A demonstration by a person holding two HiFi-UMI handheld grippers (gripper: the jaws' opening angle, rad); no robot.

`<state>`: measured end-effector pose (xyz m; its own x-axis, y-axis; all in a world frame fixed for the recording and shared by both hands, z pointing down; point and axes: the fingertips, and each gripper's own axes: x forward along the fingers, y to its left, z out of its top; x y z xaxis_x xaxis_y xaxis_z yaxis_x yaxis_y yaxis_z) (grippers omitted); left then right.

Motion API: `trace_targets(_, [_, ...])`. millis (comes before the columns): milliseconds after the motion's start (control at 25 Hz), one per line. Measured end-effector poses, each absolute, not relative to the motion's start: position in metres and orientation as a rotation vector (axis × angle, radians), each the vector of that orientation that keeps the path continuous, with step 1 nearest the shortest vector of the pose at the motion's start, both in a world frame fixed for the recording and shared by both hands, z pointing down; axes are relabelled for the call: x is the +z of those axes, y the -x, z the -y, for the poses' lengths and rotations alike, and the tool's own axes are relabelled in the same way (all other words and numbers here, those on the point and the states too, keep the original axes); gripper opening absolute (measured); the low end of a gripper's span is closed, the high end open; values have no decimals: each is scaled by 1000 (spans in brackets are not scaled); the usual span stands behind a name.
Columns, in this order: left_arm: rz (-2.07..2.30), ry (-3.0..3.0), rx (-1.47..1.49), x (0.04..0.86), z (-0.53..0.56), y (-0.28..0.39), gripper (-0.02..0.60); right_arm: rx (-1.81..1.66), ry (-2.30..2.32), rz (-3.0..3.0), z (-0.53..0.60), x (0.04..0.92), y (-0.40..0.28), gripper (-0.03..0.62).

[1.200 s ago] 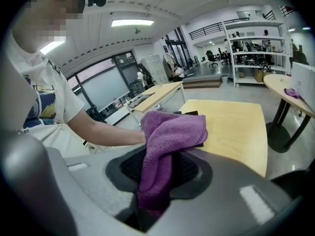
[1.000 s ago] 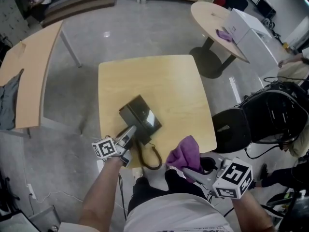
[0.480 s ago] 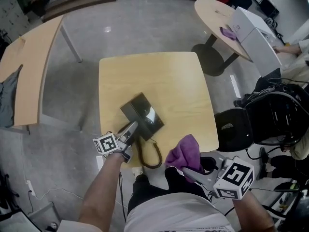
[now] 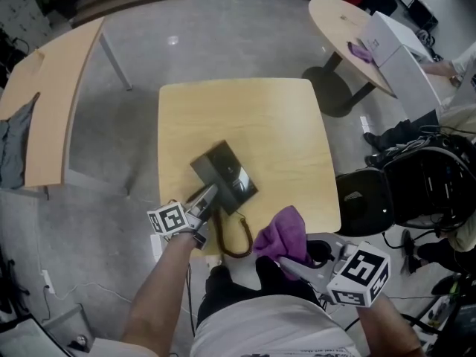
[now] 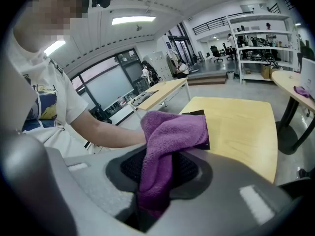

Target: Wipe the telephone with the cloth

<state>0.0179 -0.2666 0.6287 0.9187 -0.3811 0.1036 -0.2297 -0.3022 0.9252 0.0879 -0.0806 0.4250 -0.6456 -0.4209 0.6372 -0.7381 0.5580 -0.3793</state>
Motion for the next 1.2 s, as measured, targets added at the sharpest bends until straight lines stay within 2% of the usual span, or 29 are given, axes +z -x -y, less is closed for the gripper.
trace_targets(400, [550, -1911, -55, 634, 267, -14, 102, 896, -917, 2343, 78, 425, -85, 115])
trace_targets(480, [577, -1906, -42, 635, 269, -12, 141, 896, -924, 2344, 78, 424, -86, 115])
trace_targets(680, [587, -1918, -16, 635, 266, -3, 146, 884, -939, 2352, 74, 423, -80, 115])
trace_targets(920, [633, -1945, 10, 632, 265, 4, 189, 857, -950, 2357, 75, 424, -83, 115])
trace_targets(1200, [642, -1982, 11, 604, 239, 50, 249, 796, -1000, 2347, 72, 424, -65, 115])
